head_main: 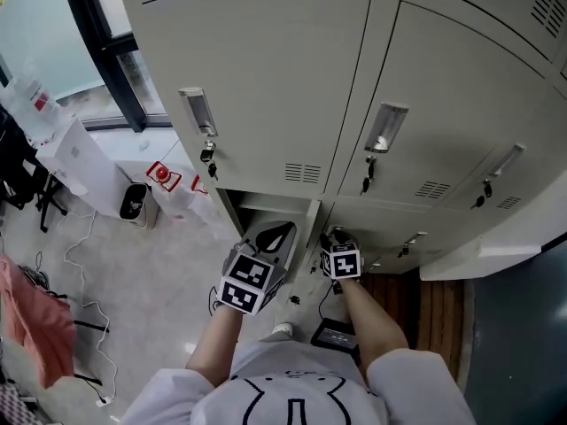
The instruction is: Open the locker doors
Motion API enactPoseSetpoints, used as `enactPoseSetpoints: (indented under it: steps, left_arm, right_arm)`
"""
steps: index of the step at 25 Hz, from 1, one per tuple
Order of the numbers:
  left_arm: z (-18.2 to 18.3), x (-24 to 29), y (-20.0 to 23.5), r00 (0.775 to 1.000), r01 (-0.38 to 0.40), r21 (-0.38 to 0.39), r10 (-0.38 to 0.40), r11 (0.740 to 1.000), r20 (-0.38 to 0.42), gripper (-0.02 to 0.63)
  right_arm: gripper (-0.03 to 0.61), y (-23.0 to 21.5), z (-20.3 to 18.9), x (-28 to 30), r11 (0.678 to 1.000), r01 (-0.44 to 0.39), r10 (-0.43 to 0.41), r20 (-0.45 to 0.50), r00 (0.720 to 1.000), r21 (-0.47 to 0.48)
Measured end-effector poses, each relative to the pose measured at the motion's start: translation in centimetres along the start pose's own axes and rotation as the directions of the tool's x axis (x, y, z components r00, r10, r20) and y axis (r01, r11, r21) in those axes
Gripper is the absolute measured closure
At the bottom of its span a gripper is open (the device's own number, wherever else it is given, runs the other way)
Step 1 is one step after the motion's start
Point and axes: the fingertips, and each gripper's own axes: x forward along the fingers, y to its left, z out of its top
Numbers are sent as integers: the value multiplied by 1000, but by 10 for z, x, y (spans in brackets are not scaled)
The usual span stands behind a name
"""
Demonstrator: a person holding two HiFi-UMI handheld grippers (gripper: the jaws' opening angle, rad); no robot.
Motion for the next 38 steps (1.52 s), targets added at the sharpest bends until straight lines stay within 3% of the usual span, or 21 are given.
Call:
enactPoseSetpoints:
  steps: [3, 18, 25, 38]
  left_arm:
    - [2, -1, 4, 999, -34, -8, 34, 999, 9, 592]
    - [-6, -21, 5, 996, -89, -52, 89, 995, -3, 592]
    - [-3, -35, -15, 994, -113, -79, 113, 990, 0, 592]
    - [-7, -38, -94, 989, -145, -114, 145, 983, -9, 592]
  right_arm:
    - [460, -7, 2, 7, 999, 34, -34, -19, 999, -15]
    - [460, 6, -10, -5, 1000, -11, 12, -57, 998, 30]
    - [460, 17, -37, -37, 998, -66, 67, -75, 995, 17]
    - [460, 16, -94, -106, 970, -221, 204, -155, 967, -102]
